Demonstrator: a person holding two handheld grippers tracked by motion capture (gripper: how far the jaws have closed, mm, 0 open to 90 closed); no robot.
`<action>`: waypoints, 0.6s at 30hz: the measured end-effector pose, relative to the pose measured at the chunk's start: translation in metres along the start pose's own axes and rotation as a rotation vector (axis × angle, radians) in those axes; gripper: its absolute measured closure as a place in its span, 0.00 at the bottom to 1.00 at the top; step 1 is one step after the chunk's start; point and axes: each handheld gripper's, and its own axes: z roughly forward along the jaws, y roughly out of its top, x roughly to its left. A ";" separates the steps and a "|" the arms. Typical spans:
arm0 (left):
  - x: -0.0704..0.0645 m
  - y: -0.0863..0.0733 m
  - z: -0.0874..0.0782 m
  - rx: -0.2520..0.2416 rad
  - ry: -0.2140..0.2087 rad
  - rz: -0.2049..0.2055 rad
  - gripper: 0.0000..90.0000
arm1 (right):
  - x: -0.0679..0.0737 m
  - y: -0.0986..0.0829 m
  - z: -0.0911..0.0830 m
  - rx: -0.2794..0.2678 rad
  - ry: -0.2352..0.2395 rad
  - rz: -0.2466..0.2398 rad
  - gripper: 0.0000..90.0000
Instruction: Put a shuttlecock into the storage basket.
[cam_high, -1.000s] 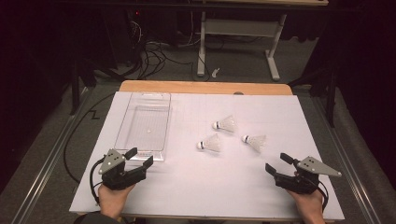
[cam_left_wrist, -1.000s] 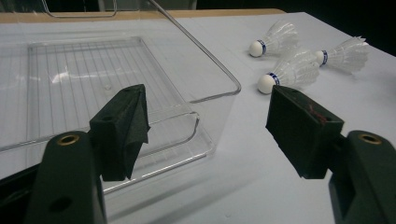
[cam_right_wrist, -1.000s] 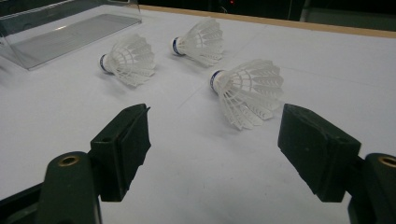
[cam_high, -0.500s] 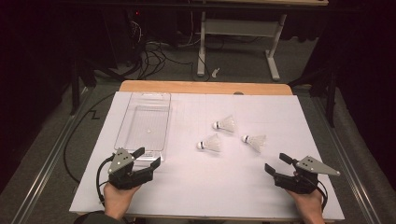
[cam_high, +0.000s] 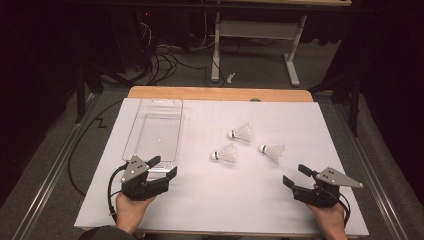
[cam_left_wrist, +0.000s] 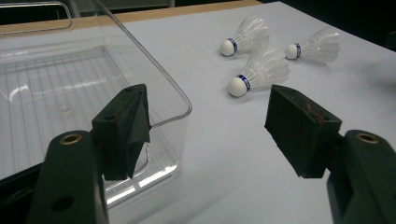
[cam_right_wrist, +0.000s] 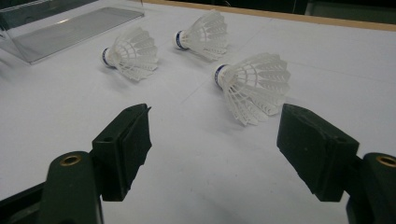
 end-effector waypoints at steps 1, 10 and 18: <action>-0.001 0.002 0.002 -0.001 -0.005 0.005 0.35 | 0.000 0.000 0.000 0.000 0.001 -0.001 0.29; -0.004 0.007 0.010 0.000 -0.027 0.006 0.35 | 0.000 0.000 0.000 0.000 0.003 0.001 0.29; -0.006 0.011 0.014 -0.002 -0.033 0.010 0.35 | 0.000 0.000 0.000 0.001 0.005 0.003 0.29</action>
